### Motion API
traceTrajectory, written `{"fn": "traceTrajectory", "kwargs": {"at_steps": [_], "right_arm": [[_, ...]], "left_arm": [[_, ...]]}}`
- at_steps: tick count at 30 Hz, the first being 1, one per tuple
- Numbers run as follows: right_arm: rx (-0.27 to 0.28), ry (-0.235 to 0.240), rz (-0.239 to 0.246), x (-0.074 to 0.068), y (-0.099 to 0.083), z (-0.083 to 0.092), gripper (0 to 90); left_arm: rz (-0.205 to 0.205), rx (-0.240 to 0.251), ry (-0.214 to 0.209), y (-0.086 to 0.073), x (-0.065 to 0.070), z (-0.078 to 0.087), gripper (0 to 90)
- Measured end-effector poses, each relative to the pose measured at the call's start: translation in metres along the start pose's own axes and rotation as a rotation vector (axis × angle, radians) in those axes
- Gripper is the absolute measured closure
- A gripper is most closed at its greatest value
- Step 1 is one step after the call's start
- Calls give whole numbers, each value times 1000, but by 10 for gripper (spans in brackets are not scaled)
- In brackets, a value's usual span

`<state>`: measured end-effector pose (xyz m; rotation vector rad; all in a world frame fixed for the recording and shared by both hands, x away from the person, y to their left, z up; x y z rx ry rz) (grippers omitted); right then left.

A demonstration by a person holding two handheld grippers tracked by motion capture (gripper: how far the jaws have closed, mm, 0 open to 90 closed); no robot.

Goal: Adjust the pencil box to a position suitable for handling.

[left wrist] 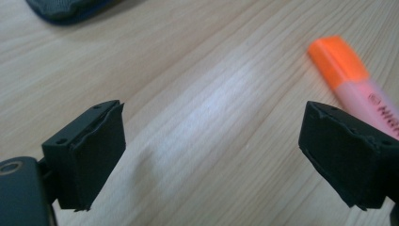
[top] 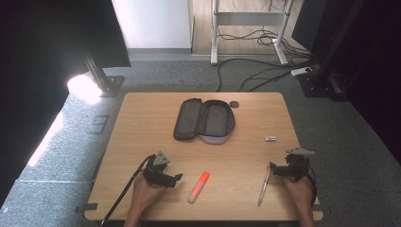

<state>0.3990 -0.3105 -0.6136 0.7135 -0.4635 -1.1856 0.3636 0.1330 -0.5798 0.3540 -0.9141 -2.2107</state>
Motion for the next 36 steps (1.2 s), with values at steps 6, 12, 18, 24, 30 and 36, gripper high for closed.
{"fn": "traceTrajectory", "kwargs": {"at_steps": [6, 12, 18, 24, 30, 36], "right_arm": [[0, 4, 2, -1, 0, 0, 0], [-1, 7, 5, -1, 1, -1, 0], [-1, 10, 7, -2, 1, -1, 0], [0, 11, 10, -2, 1, -1, 0], [0, 14, 12, -2, 1, -1, 0], [-1, 15, 14, -3, 1, -1, 0]], "left_arm": [[-14, 3, -15, 18, 3, -3, 99], [-20, 11, -24, 30, 3, -6, 109], [-43, -1, -28, 41, 4, -13, 129], [-46, 23, -47, 58, 5, -19, 138], [-81, 6, -49, 74, 9, -26, 142], [-97, 10, -60, 90, 12, -35, 146]]}}
Point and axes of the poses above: each handheld gripper's, and its own axes: z roughly backward along the jaws, y roughly out of its top, x roughly to its right, the point moved 8 cm from there along -z, roughly forward along the jaws, and after that the axes turned 2 degrees about y, right-handed, at the moved point
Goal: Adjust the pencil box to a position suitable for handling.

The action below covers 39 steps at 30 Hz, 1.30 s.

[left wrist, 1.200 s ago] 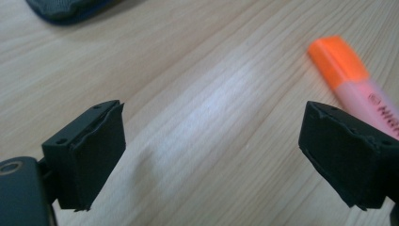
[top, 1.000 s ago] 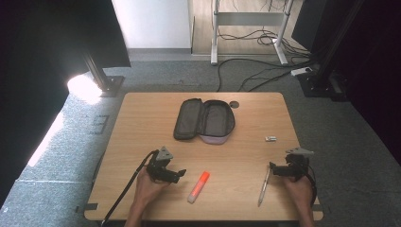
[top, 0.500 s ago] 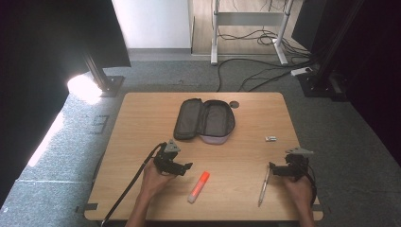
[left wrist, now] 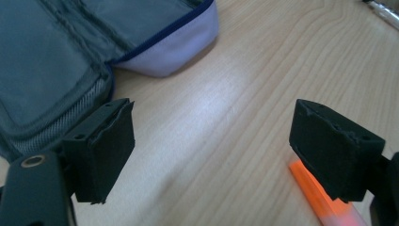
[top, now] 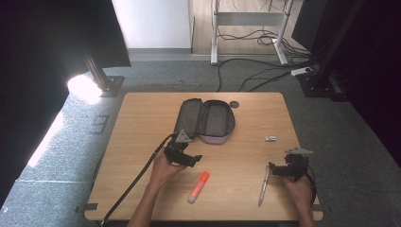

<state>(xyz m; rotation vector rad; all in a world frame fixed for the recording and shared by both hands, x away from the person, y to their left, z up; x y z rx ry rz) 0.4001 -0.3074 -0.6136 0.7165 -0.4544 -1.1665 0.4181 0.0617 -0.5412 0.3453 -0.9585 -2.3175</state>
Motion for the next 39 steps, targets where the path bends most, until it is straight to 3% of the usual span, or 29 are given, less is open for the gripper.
{"fn": "traceTrajectory", "kwargs": {"at_steps": [15, 29, 32, 39], "right_arm": [[0, 5, 3, -1, 1, -1, 0], [1, 12, 10, -1, 2, -2, 0], [1, 13, 11, -1, 2, -2, 0], [1, 15, 15, -1, 2, -2, 0]], "left_arm": [[-6, 12, -40, 34, -3, -19, 190], [-42, -12, -63, 55, 1, -48, 240], [-21, -2, -79, 60, 0, -52, 259], [-19, -5, -92, 73, 0, -62, 310]]}}
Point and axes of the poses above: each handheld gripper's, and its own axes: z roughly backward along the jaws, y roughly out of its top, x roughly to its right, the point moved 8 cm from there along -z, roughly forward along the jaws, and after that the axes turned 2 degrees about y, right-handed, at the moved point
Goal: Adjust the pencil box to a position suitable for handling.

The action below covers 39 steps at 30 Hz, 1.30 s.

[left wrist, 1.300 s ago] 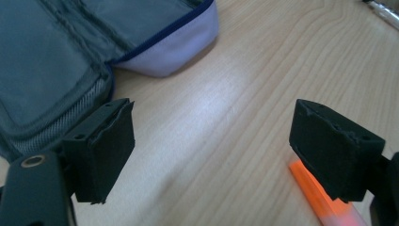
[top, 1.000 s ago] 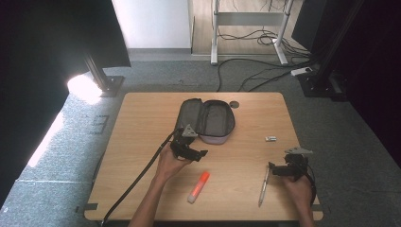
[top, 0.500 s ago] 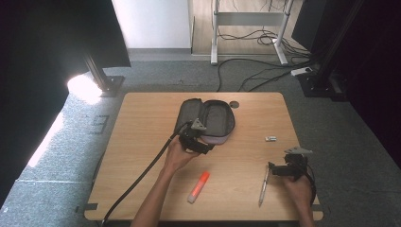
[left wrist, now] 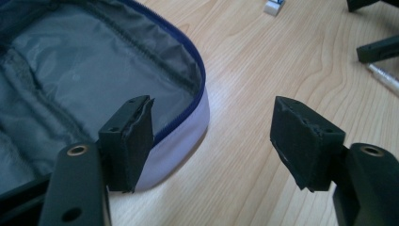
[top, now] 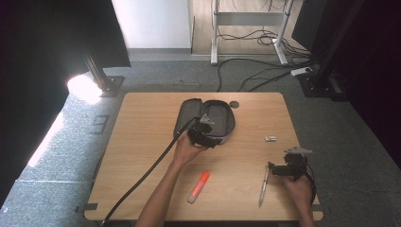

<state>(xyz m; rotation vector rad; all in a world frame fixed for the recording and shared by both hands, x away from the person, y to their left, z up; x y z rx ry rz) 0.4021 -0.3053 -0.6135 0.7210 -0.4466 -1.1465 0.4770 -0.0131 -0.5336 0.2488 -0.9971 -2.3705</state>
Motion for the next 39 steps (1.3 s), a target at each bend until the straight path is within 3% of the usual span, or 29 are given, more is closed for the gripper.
{"fn": "traceTrajectory", "kwargs": {"at_steps": [4, 7, 10, 15, 22, 30, 39], "right_arm": [[0, 0, 0, 0, 0, 0, 0], [0, 0, 0, 0, 0, 0, 0], [-1, 0, 0, 0, 0, 0, 0], [-1, 2, 1, 0, 0, 0, 0], [-1, 3, 3, 0, 0, -1, 0], [1, -7, -8, 2, 1, -1, 0], [1, -6, -9, 2, 1, -1, 0]], "left_arm": [[8, 11, -12, 8, 0, -7, 337], [-8, 0, -3, 11, 0, -14, 365], [14, 8, -19, 13, -1, -20, 397], [5, -16, 1, 14, -4, -31, 449], [20, -14, -6, 14, -6, -41, 544], [5, -42, -7, 8, -9, -52, 616], [-22, -67, -17, 3, -4, -57, 832]]}}
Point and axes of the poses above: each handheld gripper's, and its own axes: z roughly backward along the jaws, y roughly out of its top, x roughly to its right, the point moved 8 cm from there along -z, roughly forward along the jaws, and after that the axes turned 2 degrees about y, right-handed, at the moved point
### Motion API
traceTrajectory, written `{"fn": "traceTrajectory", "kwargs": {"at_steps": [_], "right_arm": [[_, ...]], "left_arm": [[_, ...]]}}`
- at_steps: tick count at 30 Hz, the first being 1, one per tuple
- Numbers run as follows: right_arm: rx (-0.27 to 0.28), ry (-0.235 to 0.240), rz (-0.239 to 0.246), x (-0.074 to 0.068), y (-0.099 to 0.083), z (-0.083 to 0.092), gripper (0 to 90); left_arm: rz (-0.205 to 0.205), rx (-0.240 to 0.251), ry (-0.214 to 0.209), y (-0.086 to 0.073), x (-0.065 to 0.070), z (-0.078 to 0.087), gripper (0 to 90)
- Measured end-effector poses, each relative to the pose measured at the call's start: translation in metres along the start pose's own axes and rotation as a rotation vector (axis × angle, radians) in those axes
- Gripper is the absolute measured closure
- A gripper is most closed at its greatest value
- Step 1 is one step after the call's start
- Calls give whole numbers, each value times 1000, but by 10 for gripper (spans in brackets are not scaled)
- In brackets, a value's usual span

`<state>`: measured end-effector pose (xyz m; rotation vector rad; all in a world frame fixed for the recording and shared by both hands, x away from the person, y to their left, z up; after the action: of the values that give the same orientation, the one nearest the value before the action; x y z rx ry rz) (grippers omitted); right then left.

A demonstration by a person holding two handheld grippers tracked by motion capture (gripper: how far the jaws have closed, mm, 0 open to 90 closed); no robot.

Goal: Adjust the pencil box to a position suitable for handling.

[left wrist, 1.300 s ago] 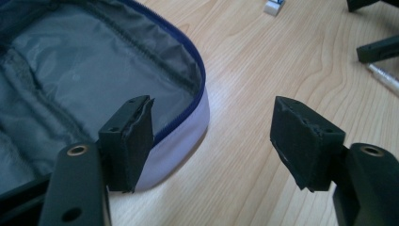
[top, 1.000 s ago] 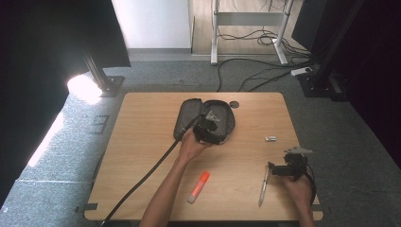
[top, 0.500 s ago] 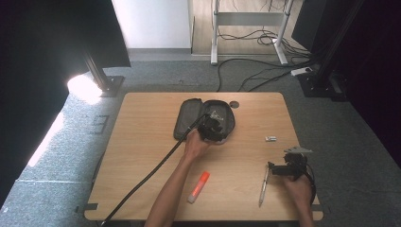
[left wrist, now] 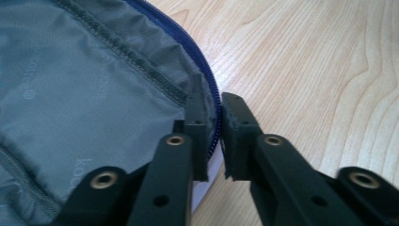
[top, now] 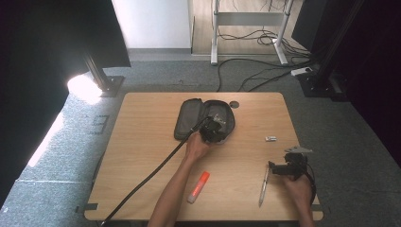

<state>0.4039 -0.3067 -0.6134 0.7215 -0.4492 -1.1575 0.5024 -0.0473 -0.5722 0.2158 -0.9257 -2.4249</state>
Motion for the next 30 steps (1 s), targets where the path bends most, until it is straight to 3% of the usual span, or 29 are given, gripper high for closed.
{"fn": "traceTrajectory", "kwargs": {"at_steps": [8, 30], "right_arm": [[0, 2, 2, 0, 0, 0, 0], [1, 2, 1, 0, 0, 0, 0]], "left_arm": [[-10, -4, -15, -1, 7, 1, 875], [-79, -2, -79, -1, 51, 3, 881]]}}
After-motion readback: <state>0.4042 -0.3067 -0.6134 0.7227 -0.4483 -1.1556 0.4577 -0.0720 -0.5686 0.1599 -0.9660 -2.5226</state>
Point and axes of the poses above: each handheld gripper's, and its own axes: z roughly backward along the jaws, y roughly out of its top, x roughly to its right, the point moved 8 cm from there along -z, roughly forward along the jaws, and after that the axes turned 2 degrees about y, right-handed, at the moved point
